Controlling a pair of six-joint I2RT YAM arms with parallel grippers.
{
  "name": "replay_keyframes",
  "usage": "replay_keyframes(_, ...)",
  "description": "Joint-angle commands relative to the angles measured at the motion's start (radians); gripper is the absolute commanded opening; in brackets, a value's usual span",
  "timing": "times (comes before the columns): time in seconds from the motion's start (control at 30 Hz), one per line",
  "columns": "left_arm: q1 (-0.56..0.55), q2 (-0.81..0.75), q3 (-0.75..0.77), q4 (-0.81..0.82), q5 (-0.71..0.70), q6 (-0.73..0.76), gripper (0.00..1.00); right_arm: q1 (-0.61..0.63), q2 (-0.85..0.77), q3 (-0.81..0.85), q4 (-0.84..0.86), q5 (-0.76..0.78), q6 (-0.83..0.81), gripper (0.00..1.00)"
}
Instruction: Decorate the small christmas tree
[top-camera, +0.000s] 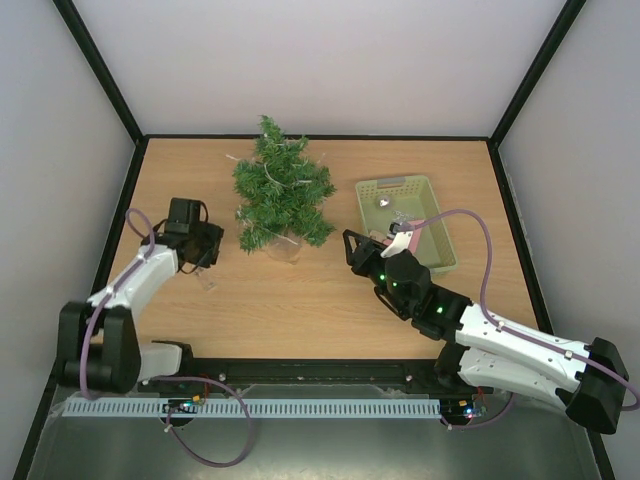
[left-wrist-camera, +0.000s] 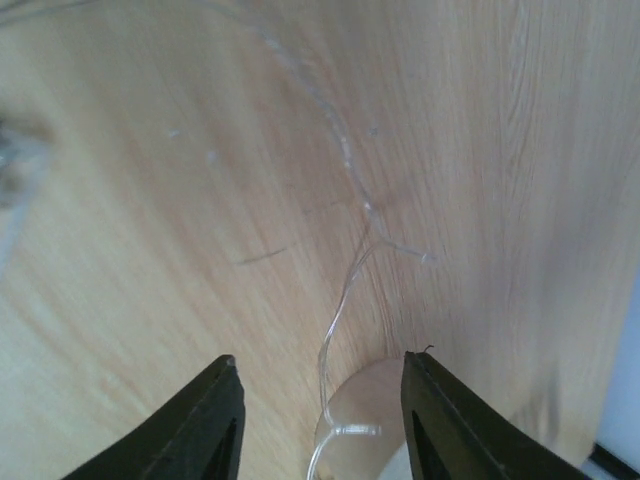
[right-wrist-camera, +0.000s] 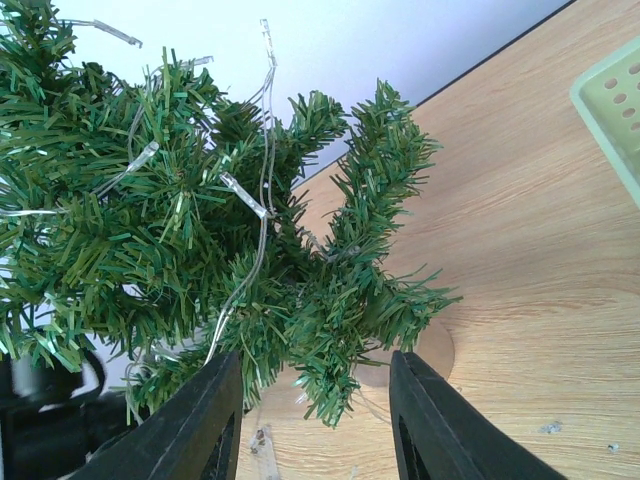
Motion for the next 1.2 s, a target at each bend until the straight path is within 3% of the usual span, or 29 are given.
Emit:
replay_keyframes(0.0,0.009,0.152,0.081,0.154,0.045,0.075,0.47,0.007,-0.007,-0.009,0.006,0.001,0.011,0.39)
replay_keyframes(0.43,0.018,0.515,0.271,0.122,0.079,0.075,0.47,0.011,-0.004,0.002,0.012,0.033,-0.067,0.39)
replay_keyframes(0.67,-0.003,0.593,0.34,0.003,0.094,0.048,0.42,0.011,0.016,0.01,0.027,0.058,-0.111,0.39)
replay_keyframes(1.17,-0.018,0.644,0.36,-0.042,0.125,-0.025,0.36,0.012,0.021,0.005,0.028,0.071,-0.127,0.39)
